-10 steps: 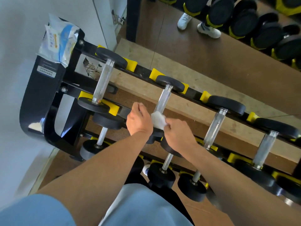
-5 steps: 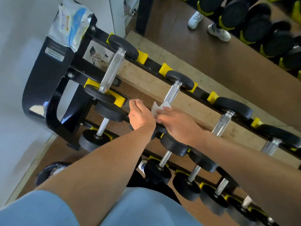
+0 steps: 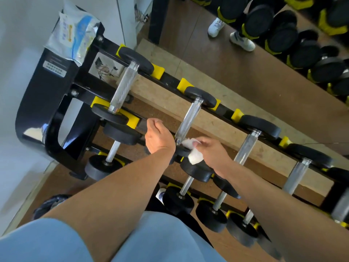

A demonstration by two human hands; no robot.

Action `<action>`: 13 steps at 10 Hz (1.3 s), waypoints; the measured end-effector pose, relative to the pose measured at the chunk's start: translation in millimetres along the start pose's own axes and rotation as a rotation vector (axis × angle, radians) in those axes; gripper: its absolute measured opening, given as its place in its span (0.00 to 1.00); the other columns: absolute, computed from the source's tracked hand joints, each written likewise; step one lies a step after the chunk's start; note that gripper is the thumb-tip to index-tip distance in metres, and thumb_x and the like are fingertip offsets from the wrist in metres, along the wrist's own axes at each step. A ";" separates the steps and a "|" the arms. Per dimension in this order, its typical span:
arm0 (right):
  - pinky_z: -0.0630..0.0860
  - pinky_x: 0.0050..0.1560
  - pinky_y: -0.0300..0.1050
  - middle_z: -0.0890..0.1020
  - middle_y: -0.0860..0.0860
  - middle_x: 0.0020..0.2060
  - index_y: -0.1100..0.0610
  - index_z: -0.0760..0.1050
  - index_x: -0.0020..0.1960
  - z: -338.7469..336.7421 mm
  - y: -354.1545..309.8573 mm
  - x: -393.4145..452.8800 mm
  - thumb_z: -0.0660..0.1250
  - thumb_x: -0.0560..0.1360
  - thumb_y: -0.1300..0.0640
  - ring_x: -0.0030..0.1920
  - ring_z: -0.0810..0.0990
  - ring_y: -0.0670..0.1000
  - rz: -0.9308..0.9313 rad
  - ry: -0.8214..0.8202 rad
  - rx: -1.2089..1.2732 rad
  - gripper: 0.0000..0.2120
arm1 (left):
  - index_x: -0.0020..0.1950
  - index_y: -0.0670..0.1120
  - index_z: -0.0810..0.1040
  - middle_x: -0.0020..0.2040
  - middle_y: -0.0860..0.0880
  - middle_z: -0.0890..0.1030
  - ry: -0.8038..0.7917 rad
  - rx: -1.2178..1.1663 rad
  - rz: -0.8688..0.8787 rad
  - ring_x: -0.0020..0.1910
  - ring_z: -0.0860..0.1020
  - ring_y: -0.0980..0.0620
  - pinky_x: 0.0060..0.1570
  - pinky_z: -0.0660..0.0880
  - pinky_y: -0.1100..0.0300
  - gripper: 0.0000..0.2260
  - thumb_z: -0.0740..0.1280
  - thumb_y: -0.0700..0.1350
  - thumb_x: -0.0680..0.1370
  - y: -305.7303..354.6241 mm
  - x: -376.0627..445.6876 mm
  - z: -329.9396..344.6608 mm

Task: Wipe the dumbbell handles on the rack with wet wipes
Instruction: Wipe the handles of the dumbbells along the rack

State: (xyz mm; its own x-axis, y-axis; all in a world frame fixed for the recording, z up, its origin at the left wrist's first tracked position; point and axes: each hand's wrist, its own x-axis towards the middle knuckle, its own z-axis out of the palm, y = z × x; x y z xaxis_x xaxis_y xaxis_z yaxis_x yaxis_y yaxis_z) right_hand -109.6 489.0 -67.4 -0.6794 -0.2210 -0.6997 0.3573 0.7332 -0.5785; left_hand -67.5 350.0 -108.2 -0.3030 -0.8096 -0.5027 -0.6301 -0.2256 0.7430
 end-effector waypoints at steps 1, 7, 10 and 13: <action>0.78 0.56 0.50 0.81 0.52 0.48 0.48 0.78 0.54 0.4 -17.2 25.1 0.62 0.82 0.53 0.49 0.79 0.52 0.211 0.419 0.365 0.06 | 0.53 0.46 0.74 0.42 0.51 0.76 -0.013 0.019 0.001 0.36 0.70 0.59 0.38 0.61 0.59 0.12 0.51 0.45 0.84 0.5 0.0 -0.3; 0.78 0.51 0.51 0.78 0.52 0.47 0.57 0.74 0.65 25.1 -67.4 34.0 0.58 0.82 0.61 0.50 0.79 0.54 0.064 0.421 -0.067 0.13 | 0.52 0.46 0.75 0.39 0.53 0.74 -0.060 0.076 0.016 0.35 0.70 0.60 0.36 0.61 0.58 0.13 0.52 0.45 0.84 1.3 3.4 -1.0; 0.78 0.59 0.54 0.74 0.62 0.66 0.65 0.69 0.71 -2.0 -48.1 31.3 0.59 0.81 0.65 0.52 0.75 0.54 0.258 0.206 0.344 0.19 | 0.52 0.46 0.75 0.37 0.56 0.72 -0.085 0.078 0.036 0.35 0.69 0.60 0.34 0.61 0.58 0.12 0.52 0.44 0.84 1.3 2.6 -2.0; 0.77 0.47 0.48 0.80 0.55 0.49 0.58 0.75 0.60 32.2 -48.4 -13.0 0.60 0.79 0.63 0.52 0.80 0.56 -0.035 0.052 -0.736 0.11 | 0.50 0.48 0.75 0.37 0.54 0.74 -0.082 0.072 0.053 0.35 0.71 0.57 0.39 0.64 0.57 0.12 0.52 0.45 0.83 -0.7 5.2 -0.3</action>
State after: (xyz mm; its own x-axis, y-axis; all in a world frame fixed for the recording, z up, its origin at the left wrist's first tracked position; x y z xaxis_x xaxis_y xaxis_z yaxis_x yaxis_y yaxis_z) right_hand -97.4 435.6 -43.8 -0.7184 -0.2348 -0.6548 -0.1754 0.9720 -0.1562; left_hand -68.4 345.8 -111.2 -0.3932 -0.7716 -0.5001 -0.6604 -0.1415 0.7375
